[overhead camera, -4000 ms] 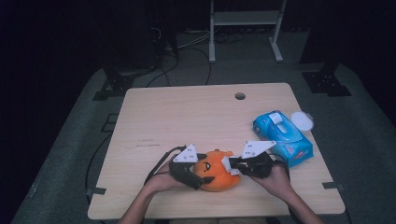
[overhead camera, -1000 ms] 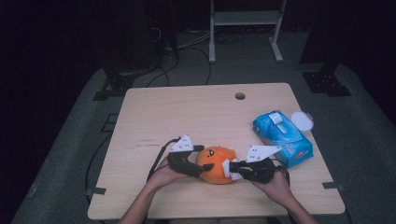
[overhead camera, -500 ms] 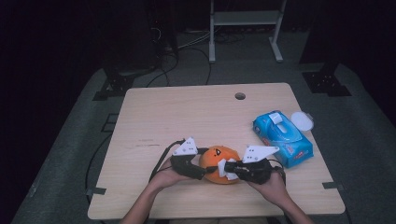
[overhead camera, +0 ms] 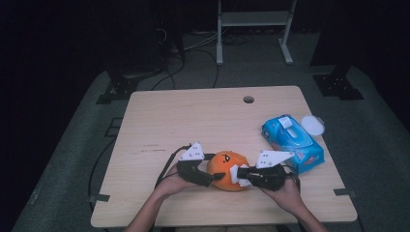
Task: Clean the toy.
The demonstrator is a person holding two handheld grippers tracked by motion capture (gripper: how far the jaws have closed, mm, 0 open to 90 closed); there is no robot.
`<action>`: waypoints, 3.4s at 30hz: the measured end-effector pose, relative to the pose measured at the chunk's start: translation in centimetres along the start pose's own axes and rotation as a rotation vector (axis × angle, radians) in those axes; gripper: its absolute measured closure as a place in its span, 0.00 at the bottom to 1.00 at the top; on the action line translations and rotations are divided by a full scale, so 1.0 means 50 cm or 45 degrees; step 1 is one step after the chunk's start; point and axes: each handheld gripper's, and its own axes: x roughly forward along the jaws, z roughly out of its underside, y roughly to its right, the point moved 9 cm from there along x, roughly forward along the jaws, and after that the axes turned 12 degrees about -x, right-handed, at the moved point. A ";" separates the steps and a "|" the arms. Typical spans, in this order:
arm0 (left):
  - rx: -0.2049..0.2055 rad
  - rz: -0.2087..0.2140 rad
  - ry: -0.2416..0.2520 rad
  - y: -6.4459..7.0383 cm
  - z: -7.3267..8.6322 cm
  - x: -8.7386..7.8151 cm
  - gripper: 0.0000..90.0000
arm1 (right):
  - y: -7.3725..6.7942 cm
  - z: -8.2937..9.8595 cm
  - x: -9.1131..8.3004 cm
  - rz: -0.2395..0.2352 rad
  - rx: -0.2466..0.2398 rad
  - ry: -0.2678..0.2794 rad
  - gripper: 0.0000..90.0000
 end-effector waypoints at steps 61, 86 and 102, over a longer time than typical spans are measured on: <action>0.260 -0.018 -0.051 0.057 -0.003 0.010 0.32 | 0.014 -0.028 -0.010 0.018 0.012 0.034 0.94; 0.293 0.016 -0.075 0.061 0.012 0.005 0.29 | -0.001 -0.027 0.014 -0.011 -0.006 -0.004 0.94; 0.200 0.010 -0.070 0.045 0.010 0.001 0.29 | -0.008 -0.012 0.011 -0.009 -0.001 -0.023 0.94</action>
